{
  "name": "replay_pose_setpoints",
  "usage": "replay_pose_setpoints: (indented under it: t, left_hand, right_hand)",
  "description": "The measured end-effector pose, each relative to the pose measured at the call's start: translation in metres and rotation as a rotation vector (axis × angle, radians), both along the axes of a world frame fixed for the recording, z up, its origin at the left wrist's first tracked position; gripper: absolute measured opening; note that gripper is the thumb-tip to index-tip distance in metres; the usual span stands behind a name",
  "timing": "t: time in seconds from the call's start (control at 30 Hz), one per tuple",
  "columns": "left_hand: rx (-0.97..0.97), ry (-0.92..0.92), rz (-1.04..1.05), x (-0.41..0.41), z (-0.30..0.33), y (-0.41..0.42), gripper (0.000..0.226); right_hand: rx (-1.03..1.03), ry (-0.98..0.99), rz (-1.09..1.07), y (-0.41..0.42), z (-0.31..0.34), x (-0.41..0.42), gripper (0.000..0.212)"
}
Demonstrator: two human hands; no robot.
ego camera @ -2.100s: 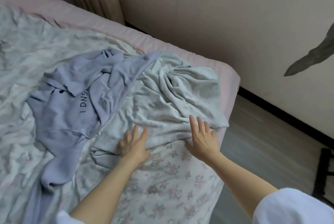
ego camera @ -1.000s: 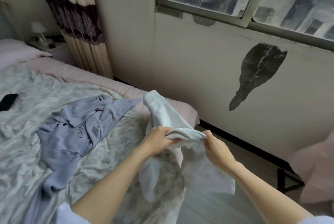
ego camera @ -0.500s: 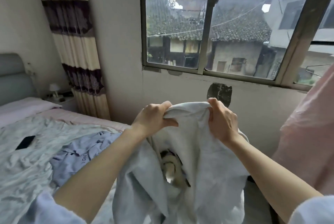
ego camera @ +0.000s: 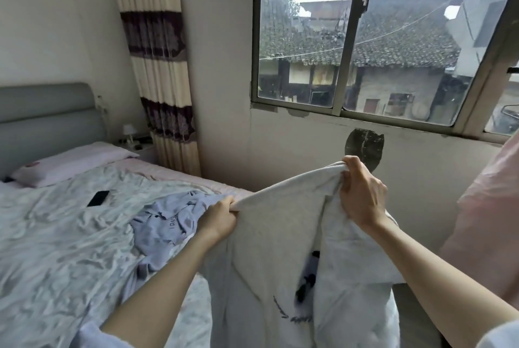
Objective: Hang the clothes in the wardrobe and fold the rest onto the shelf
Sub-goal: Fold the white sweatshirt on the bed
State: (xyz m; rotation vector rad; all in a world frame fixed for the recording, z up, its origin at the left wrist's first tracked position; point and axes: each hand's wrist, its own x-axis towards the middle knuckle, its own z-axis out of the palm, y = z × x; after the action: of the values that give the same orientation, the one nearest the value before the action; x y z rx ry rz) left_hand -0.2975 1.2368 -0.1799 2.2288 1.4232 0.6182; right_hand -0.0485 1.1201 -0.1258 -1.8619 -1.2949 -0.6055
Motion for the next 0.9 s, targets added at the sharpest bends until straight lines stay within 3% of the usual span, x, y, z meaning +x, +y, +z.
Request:
replay_pose_setpoints:
  t: [0.23,0.37,0.43,0.63,0.7,0.8,0.9]
  left_hand:
    - [0.277,-0.027,-0.160,-0.043,0.039,-0.037,0.005]
    - [0.581,0.065,-0.156,-0.074,0.080,-0.052,0.049]
    - [0.727,0.112,-0.124,-0.088,0.100,-0.058,0.057]
    - [1.037,-0.142,-0.091,-0.145,0.170,-0.071,0.042]
    - [1.143,-0.147,-0.096,-0.162,0.186,-0.070,0.037]
    - [1.118,-0.125,-0.032,-0.183,0.199,-0.048,0.033]
    - [1.024,-0.087,0.001,-0.196,0.190,-0.009,0.040]
  right_hand:
    - [0.008,0.293,-0.179,-0.025,-0.004,-0.029,0.022]
    - [0.068,0.348,-0.193,-0.035,0.011,-0.056,0.021]
    - [0.101,0.347,-0.181,-0.037,0.026,-0.068,0.022]
    - [0.266,0.138,-0.095,-0.034,0.087,-0.111,0.021]
    - [0.336,0.037,-0.080,-0.030,0.102,-0.118,0.024]
    - [0.389,-0.106,-0.012,-0.013,0.119,-0.129,0.032]
    - [0.305,-0.220,0.065,0.021,0.117,-0.127,0.024]
